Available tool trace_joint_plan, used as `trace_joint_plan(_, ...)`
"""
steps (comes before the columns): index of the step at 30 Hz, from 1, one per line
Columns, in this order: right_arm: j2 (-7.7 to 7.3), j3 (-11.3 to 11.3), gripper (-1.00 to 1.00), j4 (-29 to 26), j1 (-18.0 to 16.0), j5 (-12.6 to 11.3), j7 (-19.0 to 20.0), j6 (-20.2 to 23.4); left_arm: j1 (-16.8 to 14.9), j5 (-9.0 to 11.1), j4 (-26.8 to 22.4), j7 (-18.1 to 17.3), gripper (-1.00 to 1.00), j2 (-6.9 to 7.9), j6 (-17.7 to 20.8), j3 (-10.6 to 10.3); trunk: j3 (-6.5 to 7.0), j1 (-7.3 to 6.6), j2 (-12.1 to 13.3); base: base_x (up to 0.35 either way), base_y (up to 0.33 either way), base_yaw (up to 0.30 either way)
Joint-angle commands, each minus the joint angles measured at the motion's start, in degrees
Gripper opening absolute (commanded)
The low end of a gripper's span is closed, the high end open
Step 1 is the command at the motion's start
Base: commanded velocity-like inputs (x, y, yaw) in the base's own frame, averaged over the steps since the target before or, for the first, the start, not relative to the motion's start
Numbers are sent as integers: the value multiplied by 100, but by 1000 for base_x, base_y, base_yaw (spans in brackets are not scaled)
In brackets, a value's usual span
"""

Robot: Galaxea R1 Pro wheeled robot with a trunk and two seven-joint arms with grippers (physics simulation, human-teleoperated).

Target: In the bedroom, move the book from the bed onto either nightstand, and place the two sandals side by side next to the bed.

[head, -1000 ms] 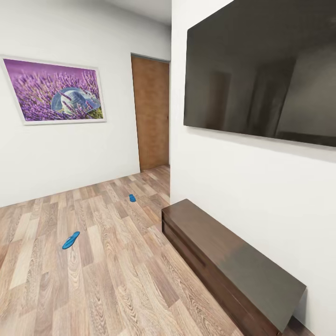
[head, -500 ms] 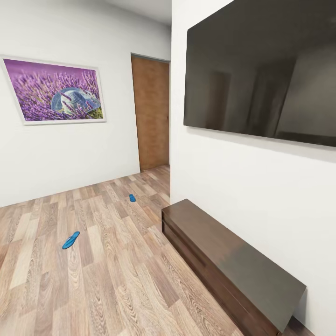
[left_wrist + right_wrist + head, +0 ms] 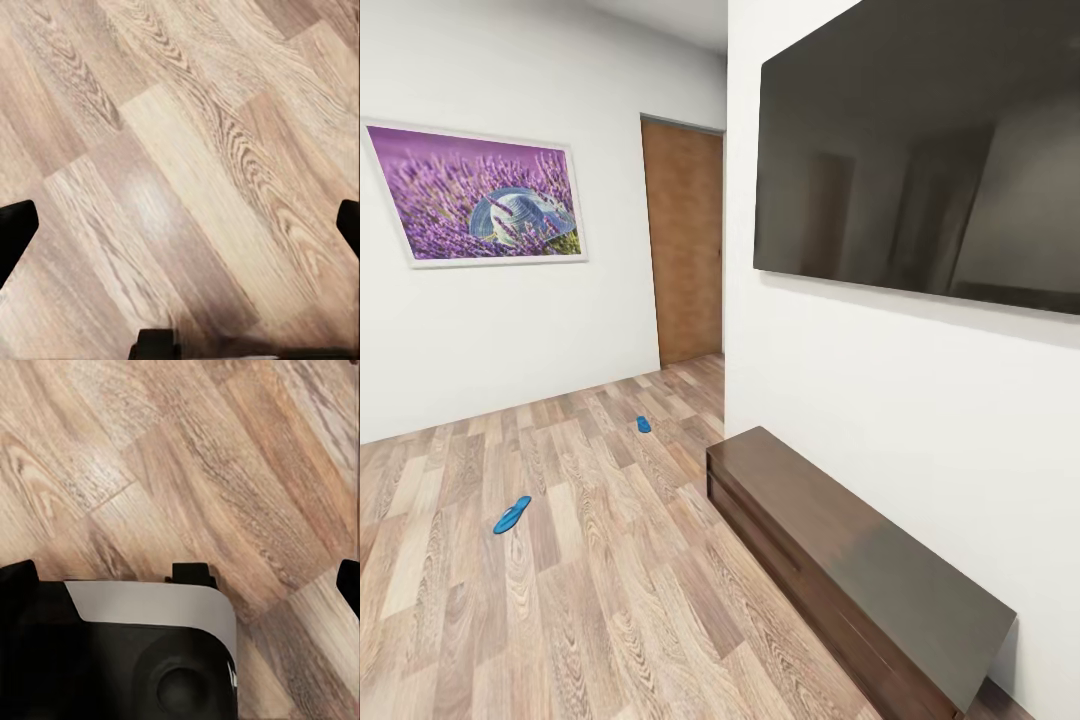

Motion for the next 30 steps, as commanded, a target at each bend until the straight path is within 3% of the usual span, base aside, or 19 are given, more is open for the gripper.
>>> trace_joint_plan(1,-1,-7,100,-25,-8,-2,2,-15,-9,-2,-129,5,100,-23,9,2,-7,0,-3,0,0,0)
trace_joint_plan(6,-9,-15,100,-365,-23,-10,19,-43,-282,10,-794,-5,100,-84,525,4,-7,0,-3,0,0,0)
trace_joint_plan(13,8,-17,100,-457,-26,-5,50,-504,-444,53,-791,-21,100,-67,649,17,-7,0,-3,0,0,0)
trace_joint_plan(19,10,-21,100,-450,-26,-11,49,-670,-464,25,-428,-21,100,-64,564,19,-7,0,-3,0,0,0)
trace_joint_plan(23,10,-22,100,-447,-26,-11,47,-690,-464,24,-328,-15,100,-64,170,13,-7,0,-3,0,0,0)
trace_joint_plan(30,10,-24,100,-447,-26,-11,32,-696,-464,20,-294,-11,100,-71,-44,8,-7,0,-3,0,0,138)
